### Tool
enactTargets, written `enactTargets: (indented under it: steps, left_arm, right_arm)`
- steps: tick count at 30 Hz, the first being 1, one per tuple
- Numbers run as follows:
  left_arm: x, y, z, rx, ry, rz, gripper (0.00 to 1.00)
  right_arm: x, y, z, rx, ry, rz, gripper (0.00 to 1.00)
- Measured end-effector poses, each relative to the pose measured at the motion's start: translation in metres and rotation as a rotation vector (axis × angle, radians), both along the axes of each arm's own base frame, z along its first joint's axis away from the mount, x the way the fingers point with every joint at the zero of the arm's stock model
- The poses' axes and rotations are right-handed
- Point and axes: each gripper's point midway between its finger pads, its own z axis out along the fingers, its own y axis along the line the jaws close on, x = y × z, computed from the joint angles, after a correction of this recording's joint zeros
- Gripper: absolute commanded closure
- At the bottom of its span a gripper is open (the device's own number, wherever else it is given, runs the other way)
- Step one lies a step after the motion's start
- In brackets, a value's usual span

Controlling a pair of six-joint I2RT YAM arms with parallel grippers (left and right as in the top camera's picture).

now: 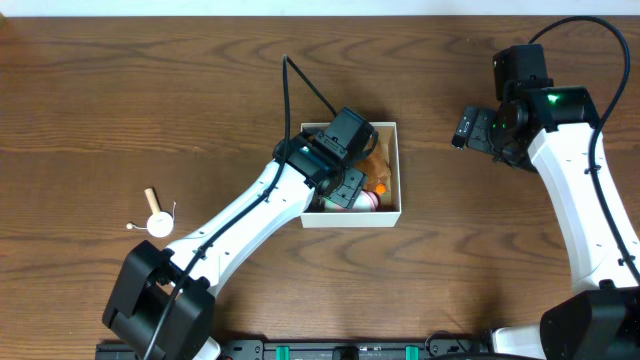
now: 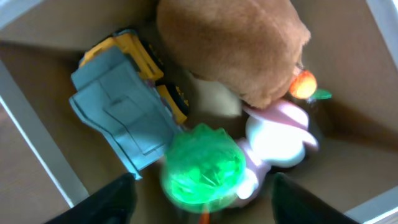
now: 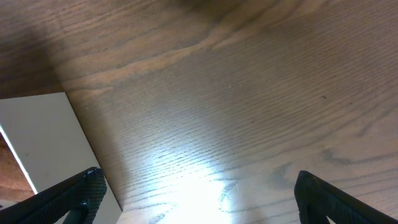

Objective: Pack container
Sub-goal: 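Carry the green ball with the left gripper and drop it in the box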

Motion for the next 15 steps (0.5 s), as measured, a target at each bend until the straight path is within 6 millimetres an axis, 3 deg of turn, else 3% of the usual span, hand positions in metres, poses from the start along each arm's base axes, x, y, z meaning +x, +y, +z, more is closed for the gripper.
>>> enactTargets:
  steps: [1, 3, 9, 12, 15]
  left_arm:
    - [0.001, 0.001, 0.001, 0.002, -0.006, 0.0, 0.03]
    - [0.001, 0.001, 0.004, 0.006, -0.018, -0.013, 0.0]
    - [0.005, 0.015, 0.039, -0.011, -0.108, 0.02, 0.02]
    - [0.01, 0.051, 0.068, 0.013, -0.181, 0.142, 0.02]
    - [0.016, 0.107, 0.09, 0.025, -0.215, 0.366, 0.02]
  right_arm:
    - [0.0, 0.0, 0.0, 0.0, 0.0, 0.0, 0.01]
    - [0.0, 0.0, 0.0, 0.0, 0.0, 0.0, 0.01]
    - [0.0, 0.0, 0.0, 0.0, 0.0, 0.0, 0.01]
    - [0.0, 0.0, 0.0, 0.0, 0.0, 0.0, 0.01]
    - [0.0, 0.0, 0.0, 0.0, 0.001, 0.001, 0.01]
